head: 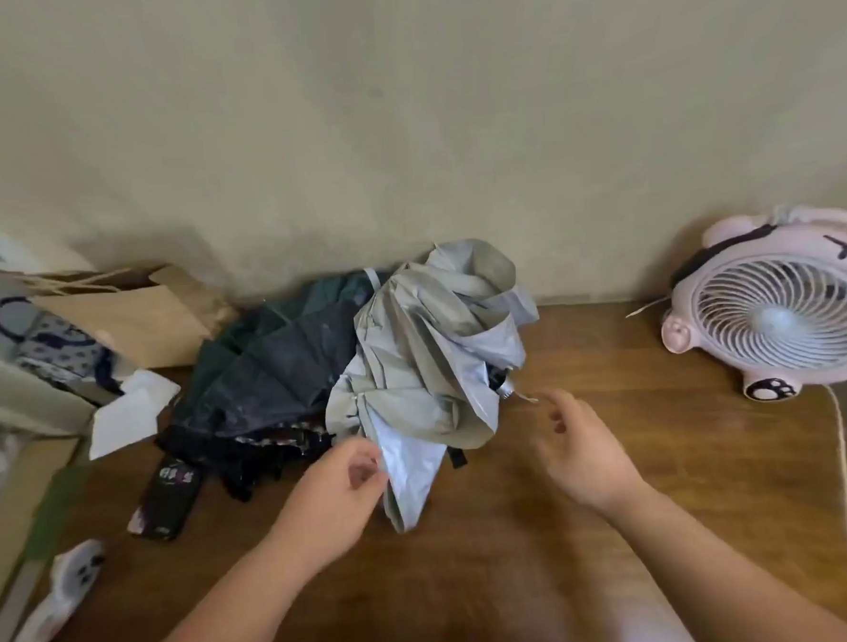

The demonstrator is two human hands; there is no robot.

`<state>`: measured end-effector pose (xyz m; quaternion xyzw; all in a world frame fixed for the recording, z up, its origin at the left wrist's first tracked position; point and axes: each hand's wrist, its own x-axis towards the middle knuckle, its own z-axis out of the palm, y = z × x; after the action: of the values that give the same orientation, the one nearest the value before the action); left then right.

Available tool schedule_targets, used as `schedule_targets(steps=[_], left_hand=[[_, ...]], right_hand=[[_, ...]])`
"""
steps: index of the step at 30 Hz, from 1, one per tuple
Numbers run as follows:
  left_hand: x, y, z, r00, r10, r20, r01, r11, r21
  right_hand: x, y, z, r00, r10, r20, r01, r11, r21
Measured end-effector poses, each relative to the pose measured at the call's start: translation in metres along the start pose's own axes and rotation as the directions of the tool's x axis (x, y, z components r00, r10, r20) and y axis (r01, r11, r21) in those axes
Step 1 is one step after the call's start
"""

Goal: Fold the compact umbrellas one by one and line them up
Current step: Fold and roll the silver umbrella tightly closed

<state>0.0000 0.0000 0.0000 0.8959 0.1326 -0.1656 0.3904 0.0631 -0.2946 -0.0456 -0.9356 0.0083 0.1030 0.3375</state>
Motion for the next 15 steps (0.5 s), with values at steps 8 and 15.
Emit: schedule_targets(steps=[8,15], left_hand=[[0.063,0.021,0.030,0.915,0.382,-0.126,-0.386,0.923,-0.003],[0.107,-0.007,0.058,0.827,0.555,-0.086,-0.545,0.830,0.117]], right_hand=[[0.102,-0.040,0.049,0.992,-0.084,0.091,0.081,0.996,0.026],[0.154,-0.031,0.100,0.992,-0.112,0.057,0.117,0.989,-0.093]])
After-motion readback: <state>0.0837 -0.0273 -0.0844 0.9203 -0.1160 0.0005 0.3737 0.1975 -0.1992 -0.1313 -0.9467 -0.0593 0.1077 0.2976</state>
